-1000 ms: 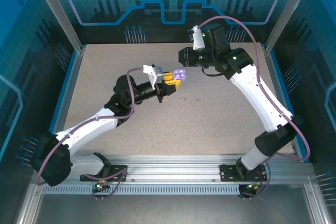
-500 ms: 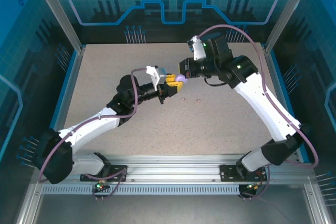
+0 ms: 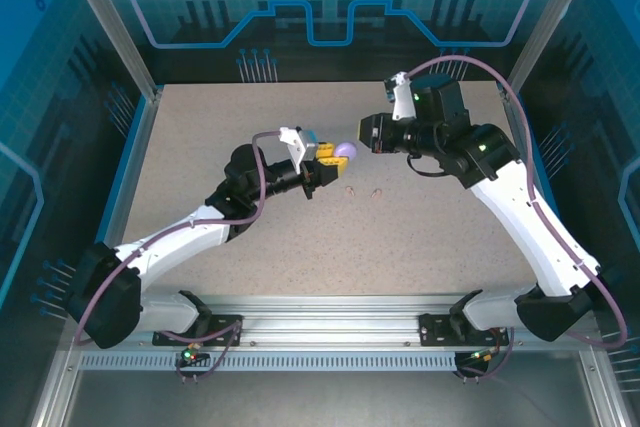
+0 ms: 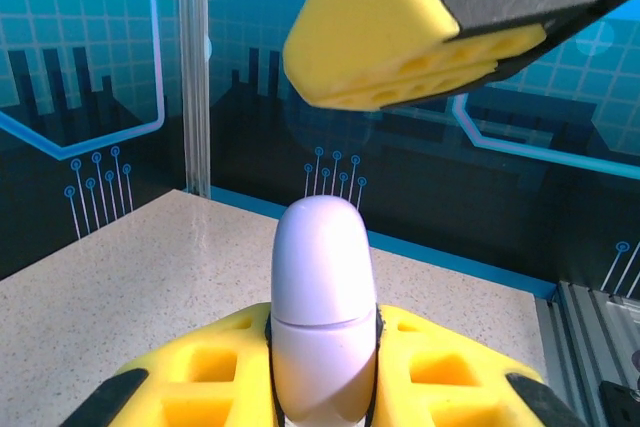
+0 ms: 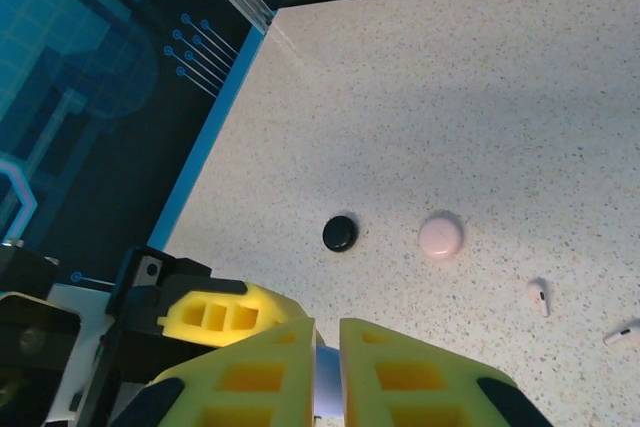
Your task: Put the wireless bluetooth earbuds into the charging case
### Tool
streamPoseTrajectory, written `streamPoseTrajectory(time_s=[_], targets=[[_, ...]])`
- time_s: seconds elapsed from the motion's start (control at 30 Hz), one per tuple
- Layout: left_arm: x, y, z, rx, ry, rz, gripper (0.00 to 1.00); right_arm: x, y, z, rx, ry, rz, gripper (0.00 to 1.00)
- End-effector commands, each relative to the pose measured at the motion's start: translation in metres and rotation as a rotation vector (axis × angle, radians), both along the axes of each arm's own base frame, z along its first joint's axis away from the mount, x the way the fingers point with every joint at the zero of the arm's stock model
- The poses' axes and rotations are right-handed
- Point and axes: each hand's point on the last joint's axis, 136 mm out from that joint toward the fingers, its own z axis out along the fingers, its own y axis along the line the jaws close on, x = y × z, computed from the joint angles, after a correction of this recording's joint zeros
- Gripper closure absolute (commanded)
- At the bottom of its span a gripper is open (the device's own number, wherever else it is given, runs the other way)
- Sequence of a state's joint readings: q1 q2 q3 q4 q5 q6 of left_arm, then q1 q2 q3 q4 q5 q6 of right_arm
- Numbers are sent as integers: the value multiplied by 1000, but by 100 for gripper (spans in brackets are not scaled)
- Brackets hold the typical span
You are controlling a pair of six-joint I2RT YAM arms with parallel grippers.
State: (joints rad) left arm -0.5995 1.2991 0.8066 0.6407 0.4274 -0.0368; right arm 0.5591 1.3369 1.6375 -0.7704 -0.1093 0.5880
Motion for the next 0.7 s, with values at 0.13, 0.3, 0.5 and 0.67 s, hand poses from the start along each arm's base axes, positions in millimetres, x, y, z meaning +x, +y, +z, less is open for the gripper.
streamPoseTrajectory(time_s=[0.13, 0.3, 0.5, 0.67], targets=[[0, 5, 14, -50, -11, 22, 100, 9, 19, 3, 35, -33, 17, 85], [4, 6, 18, -63, -2, 40, 100, -2, 37, -34, -17, 25, 54, 88], [6, 7, 24, -77, -6, 54, 100, -12, 42, -74, -50, 98, 47, 89], [8, 7, 17, -66, 12, 59, 100, -3, 30, -48, -24, 41, 9, 87]])
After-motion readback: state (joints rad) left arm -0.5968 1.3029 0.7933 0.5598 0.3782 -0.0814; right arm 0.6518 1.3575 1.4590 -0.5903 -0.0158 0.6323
